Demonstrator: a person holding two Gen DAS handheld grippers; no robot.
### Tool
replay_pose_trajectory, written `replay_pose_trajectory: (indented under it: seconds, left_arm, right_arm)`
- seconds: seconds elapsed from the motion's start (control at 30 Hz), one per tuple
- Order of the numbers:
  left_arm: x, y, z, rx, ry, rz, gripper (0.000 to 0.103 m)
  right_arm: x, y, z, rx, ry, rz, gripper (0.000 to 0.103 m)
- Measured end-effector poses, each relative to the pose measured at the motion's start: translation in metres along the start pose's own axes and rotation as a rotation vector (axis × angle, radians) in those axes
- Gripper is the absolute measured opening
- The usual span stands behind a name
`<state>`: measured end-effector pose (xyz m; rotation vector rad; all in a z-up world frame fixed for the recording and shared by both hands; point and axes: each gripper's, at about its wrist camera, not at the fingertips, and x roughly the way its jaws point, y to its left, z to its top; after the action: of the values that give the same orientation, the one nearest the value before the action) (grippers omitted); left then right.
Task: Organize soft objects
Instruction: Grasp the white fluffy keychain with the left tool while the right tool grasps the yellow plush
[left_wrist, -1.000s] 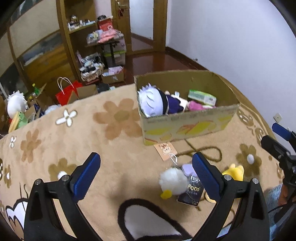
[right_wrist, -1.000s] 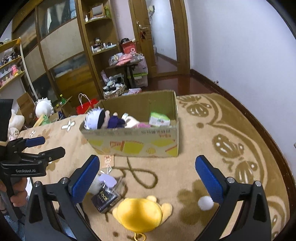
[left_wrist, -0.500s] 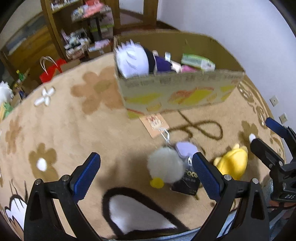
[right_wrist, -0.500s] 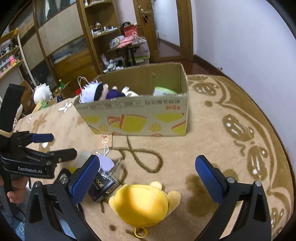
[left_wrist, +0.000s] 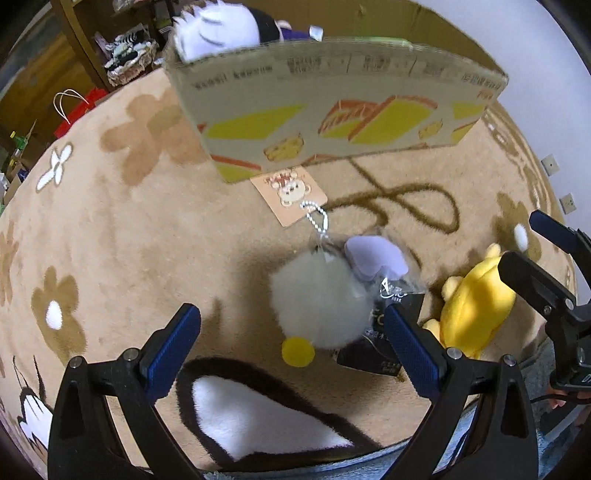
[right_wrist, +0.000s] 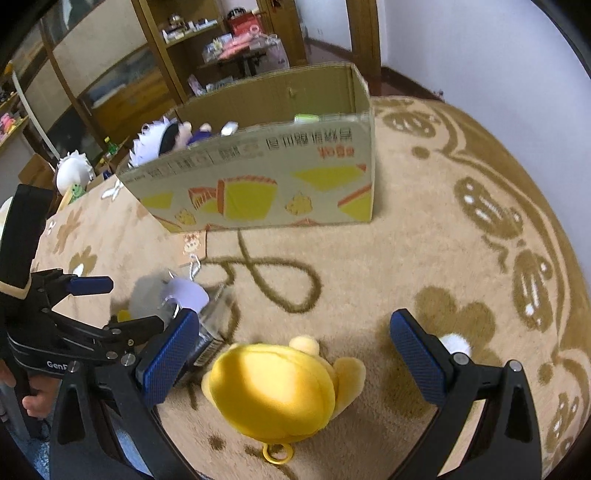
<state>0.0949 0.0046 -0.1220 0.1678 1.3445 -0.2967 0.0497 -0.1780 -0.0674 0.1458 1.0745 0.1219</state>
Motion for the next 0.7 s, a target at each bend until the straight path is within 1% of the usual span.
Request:
replay_pose_trajectory:
  seconds: [0.17,0.2,0.23,0.27,0.37,0.47,0.63,0.67,0.7]
  left_arm:
    - [0.009,-0.001,0.002,0.004,0.023,0.003,0.097]
    - [0.010,-0.001,0.003,0.002,0.027,0.002,0.096]
    - [0.011,-0.001,0.003,0.000,0.030,0.001,0.092]
    - [0.012,0.001,0.004,-0.001,0.033,-0.002,0.091]
    - [0.011,0.004,0.005,-0.006,0.031,-0.010,0.090]
    - [0.012,0.008,0.006,-0.021,0.029,-0.024,0.087]
    - [0.015,0.013,0.009,-0.045,0.020,-0.052,0.074]
    - [0.015,0.015,0.010,-0.051,0.017,-0.055,0.071]
    - [0.015,0.017,0.010,-0.057,0.015,-0.060,0.065]
  right_arm:
    - [0.011,0.000,-0.003,0.001,0.054,0.005,0.103]
    - [0.014,0.001,-0.004,-0.003,0.066,0.007,0.103]
    - [0.016,0.002,-0.005,-0.005,0.074,0.008,0.103]
    - [0.018,0.003,-0.005,-0.010,0.086,0.008,0.103]
    - [0.024,0.008,-0.007,-0.029,0.112,0.008,0.103]
    - [0.029,0.015,-0.010,-0.059,0.138,0.006,0.103]
    - [0.038,0.022,-0.014,-0.093,0.172,-0.025,0.103]
    - [0.040,0.022,-0.013,-0.093,0.178,-0.029,0.103]
    - [0.041,0.021,-0.014,-0.092,0.185,-0.034,0.103]
